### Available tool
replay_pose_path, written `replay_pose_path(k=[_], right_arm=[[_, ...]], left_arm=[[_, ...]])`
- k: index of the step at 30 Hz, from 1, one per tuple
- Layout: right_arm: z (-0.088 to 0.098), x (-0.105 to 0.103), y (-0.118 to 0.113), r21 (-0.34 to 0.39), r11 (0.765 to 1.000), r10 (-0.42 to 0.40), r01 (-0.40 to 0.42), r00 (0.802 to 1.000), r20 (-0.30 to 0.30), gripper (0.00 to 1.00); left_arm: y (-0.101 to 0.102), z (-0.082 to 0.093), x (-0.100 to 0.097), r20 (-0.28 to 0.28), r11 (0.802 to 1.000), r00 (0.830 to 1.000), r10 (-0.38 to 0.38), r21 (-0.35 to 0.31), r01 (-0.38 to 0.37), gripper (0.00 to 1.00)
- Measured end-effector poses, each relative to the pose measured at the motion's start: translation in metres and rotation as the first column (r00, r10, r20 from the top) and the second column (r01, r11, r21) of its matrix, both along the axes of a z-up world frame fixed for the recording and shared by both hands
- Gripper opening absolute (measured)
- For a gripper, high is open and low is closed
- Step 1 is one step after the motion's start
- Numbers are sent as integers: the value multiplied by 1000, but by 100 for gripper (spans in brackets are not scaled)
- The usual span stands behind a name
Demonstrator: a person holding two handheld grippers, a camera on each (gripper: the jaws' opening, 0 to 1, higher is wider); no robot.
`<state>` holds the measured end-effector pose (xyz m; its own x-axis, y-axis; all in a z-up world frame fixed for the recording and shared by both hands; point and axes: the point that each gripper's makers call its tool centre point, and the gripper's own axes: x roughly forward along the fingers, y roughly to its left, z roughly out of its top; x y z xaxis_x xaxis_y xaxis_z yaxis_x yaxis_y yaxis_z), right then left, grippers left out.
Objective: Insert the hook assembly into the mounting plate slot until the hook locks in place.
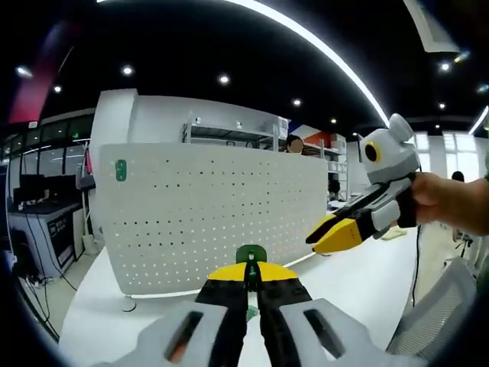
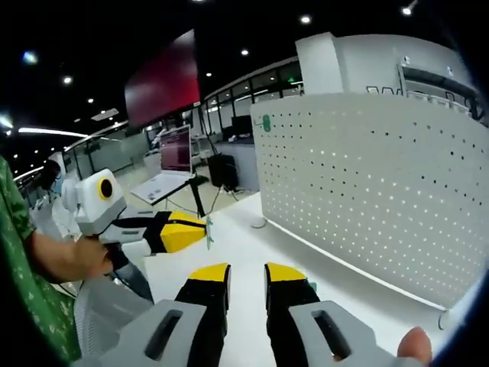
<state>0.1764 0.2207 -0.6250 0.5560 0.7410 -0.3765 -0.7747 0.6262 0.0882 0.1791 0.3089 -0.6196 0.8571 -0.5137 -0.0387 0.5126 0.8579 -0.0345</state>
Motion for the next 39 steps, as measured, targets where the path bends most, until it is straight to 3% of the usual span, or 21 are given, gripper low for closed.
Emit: replay_pose_path(k=[8,28,39], right_arm=[[7,-4,-9,-18,1000,-15,16,998,57,21],[31,-9,-38,67,996,-69,62,992,108,44],[38,-12,-45,96,993,-84,72,988,131,68]], left_arm=[[10,10,2,10,999,999,31,-11,-31,3],[27,27,12,17,996,996,86,-29,-85,3],[35,41,28,29,992,992,121,-40,-120,3]])
